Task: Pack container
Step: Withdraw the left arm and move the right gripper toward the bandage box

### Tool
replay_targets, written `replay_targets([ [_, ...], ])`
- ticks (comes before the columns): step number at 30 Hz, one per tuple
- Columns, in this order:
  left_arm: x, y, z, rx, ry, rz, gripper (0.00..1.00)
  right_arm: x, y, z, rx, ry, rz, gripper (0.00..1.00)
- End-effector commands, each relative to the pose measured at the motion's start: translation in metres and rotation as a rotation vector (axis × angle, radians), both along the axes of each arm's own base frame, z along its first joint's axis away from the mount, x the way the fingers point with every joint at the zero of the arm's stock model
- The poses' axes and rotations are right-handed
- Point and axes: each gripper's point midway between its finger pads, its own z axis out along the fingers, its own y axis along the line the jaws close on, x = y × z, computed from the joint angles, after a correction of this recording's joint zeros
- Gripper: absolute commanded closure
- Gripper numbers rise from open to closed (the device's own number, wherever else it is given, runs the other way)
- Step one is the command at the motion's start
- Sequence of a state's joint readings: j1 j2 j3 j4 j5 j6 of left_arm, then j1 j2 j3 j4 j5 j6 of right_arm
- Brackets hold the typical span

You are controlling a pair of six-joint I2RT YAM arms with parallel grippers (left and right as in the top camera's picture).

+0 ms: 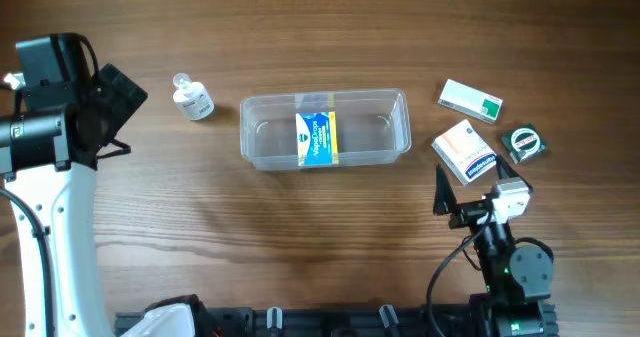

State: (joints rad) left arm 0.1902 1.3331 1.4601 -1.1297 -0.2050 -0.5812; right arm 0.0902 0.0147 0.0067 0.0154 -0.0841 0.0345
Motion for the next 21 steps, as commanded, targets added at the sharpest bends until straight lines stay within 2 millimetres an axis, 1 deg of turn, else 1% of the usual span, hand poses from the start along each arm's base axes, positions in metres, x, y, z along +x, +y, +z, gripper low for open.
replay_targets([
  [1,0.0,0.003,0.005,0.008,-0.011,0.008,0.0,-0.009,0.026,0.011,0.101,-0.001,0.162,0.0],
  [2,0.0,0.003,0.005,0.008,-0.011,0.008,0.0,-0.011,0.03,0.016,0.112,0.01,0.183,0.0],
  [4,0.0,0.003,0.005,0.008,-0.011,0.008,0.0,-0.016,0.029,0.032,0.154,0.041,0.181,0.0],
  [7,0.0,0.003,0.005,0.008,-0.011,0.008,0.0,-0.023,0.028,0.078,0.152,0.084,0.176,0.0],
  [9,0.0,0.003,0.005,0.008,-0.011,0.008,0.0,-0.018,0.029,0.102,0.166,0.163,0.17,0.0],
  [10,0.0,0.003,0.005,0.008,-0.011,0.008,0.0,-0.011,0.029,0.112,0.185,0.251,0.161,0.0],
  [11,0.0,0.003,0.005,0.008,-0.011,0.008,0.0,-0.003,0.029,0.117,0.193,0.331,0.147,0.0],
  [14,0.0,0.003,0.005,0.008,-0.011,0.008,0.0,0.02,0.026,0.124,0.181,0.542,0.09,0.0],
  [15,0.0,0.003,0.005,0.008,-0.011,0.008,0.0,0.031,0.027,0.13,0.181,0.605,0.084,0.0],
  [17,0.0,0.003,0.005,0.008,-0.011,0.008,0.0,0.048,0.028,0.134,0.176,0.66,0.077,0.0],
  [18,0.0,0.003,0.005,0.008,-0.011,0.008,0.0,0.057,0.027,0.132,0.172,0.673,0.061,0.0],
  [19,0.0,0.003,0.005,0.008,-0.011,0.008,0.0,0.071,0.02,0.124,0.157,0.687,0.016,0.0],
  [20,0.0,0.003,0.005,0.008,-0.011,0.008,0.0,0.077,0.015,0.115,0.138,0.707,-0.02,0.0],
  [21,0.0,0.003,0.005,0.008,-0.011,0.007,0.0,0.079,0.009,0.106,0.089,0.733,-0.041,0.0],
])
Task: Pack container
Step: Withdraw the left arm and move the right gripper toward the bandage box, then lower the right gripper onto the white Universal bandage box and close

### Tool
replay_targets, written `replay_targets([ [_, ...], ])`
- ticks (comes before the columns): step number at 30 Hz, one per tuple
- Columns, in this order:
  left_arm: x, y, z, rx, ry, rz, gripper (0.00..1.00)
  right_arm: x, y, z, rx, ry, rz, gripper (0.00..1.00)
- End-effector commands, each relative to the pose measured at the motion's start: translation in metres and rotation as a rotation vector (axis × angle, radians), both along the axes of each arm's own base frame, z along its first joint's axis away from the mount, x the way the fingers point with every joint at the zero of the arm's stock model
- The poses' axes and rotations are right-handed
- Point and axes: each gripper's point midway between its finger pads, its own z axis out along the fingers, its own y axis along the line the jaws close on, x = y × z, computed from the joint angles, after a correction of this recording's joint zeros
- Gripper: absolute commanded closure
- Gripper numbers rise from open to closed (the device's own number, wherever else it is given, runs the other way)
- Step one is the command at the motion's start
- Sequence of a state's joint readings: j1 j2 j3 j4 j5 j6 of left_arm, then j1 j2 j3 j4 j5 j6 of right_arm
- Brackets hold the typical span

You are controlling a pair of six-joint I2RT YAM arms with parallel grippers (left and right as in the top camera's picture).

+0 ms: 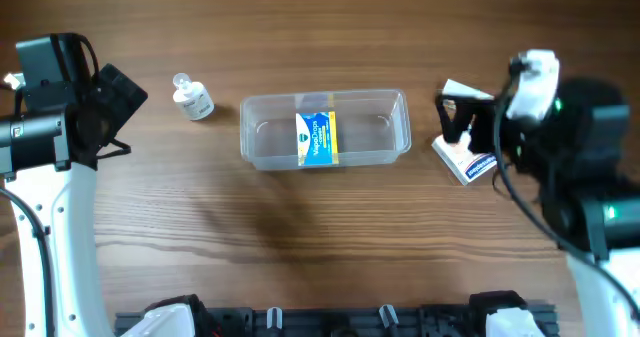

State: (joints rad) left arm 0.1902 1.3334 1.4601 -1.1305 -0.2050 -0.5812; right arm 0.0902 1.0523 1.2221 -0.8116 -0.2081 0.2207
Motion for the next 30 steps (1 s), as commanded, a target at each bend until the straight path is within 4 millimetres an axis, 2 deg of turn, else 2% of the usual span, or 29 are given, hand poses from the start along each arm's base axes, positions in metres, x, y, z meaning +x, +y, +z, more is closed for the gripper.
replay_targets([
  [1,0.0,0.003,0.005,0.008,-0.012,0.008,0.0,0.013,-0.022,-0.027,-0.17,0.08,-0.042,0.0],
  [4,0.0,0.003,0.005,0.008,-0.012,0.008,0.0,0.002,-0.034,-0.061,-0.319,0.215,0.016,0.0],
  [6,0.0,0.003,0.005,0.008,-0.012,0.007,0.0,-0.008,-0.053,-0.081,-0.406,0.325,-0.017,0.0],
  [9,0.0,0.003,0.005,0.008,-0.013,0.008,0.0,-0.006,-0.061,-0.095,-0.438,0.376,-0.01,0.0],
  [14,0.0,0.003,0.005,0.008,-0.013,0.008,0.0,-0.009,-0.072,-0.127,-0.521,0.501,0.12,0.0],
  [19,0.0,0.003,0.005,0.008,-0.012,0.008,0.0,-0.007,-0.061,-0.151,-0.47,0.543,0.251,0.0],
  [22,0.0,0.003,0.005,0.008,-0.012,0.007,0.0,-0.01,-0.058,-0.177,-0.471,0.568,0.311,0.0],
  [27,0.0,0.003,0.005,0.008,-0.013,0.008,0.0,-0.018,-0.058,-0.219,-0.481,0.587,0.338,0.0],
  [30,0.0,0.003,0.005,0.008,-0.013,0.008,0.0,-0.015,-0.062,-0.234,-0.502,0.56,0.314,0.0],
])
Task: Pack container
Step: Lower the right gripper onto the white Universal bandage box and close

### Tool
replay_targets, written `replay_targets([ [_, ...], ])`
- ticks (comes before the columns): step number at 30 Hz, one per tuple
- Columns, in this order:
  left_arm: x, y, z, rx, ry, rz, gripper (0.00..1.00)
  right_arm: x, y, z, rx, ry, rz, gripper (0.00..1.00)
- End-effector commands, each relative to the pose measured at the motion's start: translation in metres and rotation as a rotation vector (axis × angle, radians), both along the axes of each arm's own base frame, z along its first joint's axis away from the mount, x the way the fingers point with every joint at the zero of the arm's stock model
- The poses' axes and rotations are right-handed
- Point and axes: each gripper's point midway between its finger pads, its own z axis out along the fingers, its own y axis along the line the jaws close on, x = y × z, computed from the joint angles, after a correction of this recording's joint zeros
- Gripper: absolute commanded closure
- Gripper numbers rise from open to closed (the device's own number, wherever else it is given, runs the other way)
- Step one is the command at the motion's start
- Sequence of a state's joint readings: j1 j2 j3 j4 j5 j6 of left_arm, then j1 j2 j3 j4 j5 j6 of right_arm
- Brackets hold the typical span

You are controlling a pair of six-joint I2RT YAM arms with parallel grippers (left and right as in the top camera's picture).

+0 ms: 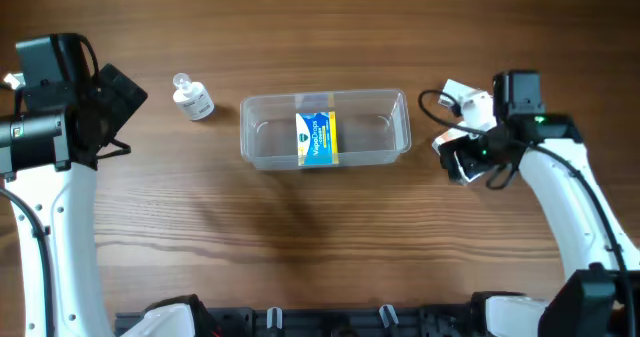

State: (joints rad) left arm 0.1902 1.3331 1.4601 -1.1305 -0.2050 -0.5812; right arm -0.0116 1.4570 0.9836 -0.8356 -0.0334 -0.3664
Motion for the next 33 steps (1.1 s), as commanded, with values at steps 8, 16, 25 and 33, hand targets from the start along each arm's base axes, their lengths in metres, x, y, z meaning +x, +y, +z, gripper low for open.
replay_targets([
  [8,0.0,0.003,0.005,0.008,-0.012,0.008,0.0,0.009,-0.022,-0.039,-0.066,-0.032,-0.028,0.0],
  [16,0.0,0.003,0.005,0.008,-0.012,0.008,0.0,0.019,-0.021,-0.06,0.029,-0.027,0.03,0.0],
  [25,0.0,0.003,0.005,0.008,-0.012,0.007,0.0,0.018,-0.009,-0.064,0.099,-0.017,0.056,0.0],
  [33,0.0,0.003,0.005,0.008,-0.012,0.007,0.0,0.015,-0.008,-0.067,0.136,0.005,-0.075,0.0],
])
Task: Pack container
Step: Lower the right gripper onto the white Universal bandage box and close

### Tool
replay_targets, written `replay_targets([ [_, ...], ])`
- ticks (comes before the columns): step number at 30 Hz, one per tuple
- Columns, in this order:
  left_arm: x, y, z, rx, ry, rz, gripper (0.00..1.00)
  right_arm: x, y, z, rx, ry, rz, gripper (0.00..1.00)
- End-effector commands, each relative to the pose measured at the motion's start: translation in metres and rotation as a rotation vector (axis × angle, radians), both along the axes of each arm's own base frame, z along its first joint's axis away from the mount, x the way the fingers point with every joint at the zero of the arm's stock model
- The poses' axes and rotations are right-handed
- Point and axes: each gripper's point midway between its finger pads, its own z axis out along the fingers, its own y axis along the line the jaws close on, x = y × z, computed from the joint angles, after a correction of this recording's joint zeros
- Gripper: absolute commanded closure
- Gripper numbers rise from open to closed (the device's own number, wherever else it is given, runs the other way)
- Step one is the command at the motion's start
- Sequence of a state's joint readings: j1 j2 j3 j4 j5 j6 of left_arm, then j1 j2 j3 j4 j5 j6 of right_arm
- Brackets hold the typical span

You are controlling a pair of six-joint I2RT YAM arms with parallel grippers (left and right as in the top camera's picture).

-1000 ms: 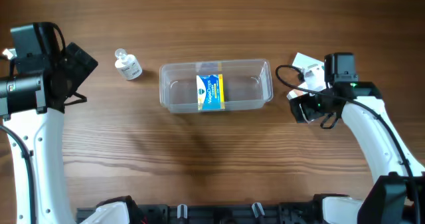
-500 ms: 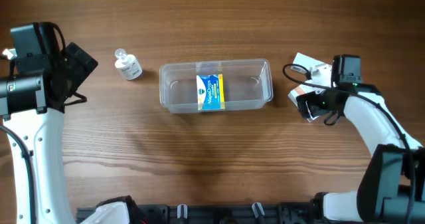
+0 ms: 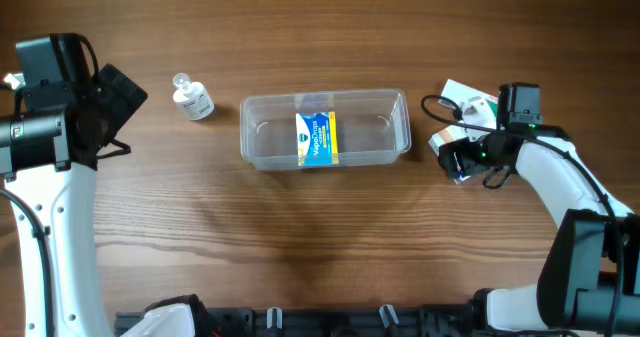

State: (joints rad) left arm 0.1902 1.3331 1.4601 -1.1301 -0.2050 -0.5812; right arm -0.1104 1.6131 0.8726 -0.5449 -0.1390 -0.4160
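Observation:
A clear plastic container (image 3: 388,147) lies at the table's middle with a blue and yellow packet (image 3: 317,137) inside it. Right of it, my right gripper (image 3: 456,158) is down over an orange and white box (image 3: 444,139), covering most of it; how its jaws stand is hidden. A white and green box (image 3: 468,94) peeks out behind the right arm. A small clear bottle (image 3: 192,98) stands left of the container. My left gripper (image 3: 118,95) hangs at the far left, away from everything, its jaws not readable.
The wooden table (image 3: 320,237) carries nothing else in view. The left arm's white link runs down the left edge. The right arm reaches in from the lower right corner and hides the spot where small items lay.
My right gripper has sunk a little lower and shifted slightly left onto the orange and white box. The box, container, bottle and left arm are where they were.
The right arm was folded low at the front right, with two boxes and a round green item lying free. It then stood over those items, then reached down at the orange and white box, and now sits on it. The left arm never moved.

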Motion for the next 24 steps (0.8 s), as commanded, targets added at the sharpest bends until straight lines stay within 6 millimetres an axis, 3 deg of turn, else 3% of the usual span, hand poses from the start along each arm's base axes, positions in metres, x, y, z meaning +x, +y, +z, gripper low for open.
replay_targets([
  [1,0.0,0.003,0.005,0.008,-0.012,0.008,0.0,-0.01,0.006,-0.011,0.05,0.046,-0.048,0.0],
  [12,0.0,0.003,0.005,0.008,-0.011,0.007,0.0,-0.019,0.017,-0.021,0.109,0.06,-0.051,0.0],
  [16,0.0,0.003,0.005,0.008,-0.011,0.007,0.0,-0.02,0.017,-0.022,0.111,0.062,-0.061,0.06],
  [24,0.0,0.003,0.005,0.008,-0.012,0.008,0.0,-0.019,0.008,-0.023,0.088,0.073,-0.166,0.08],
])
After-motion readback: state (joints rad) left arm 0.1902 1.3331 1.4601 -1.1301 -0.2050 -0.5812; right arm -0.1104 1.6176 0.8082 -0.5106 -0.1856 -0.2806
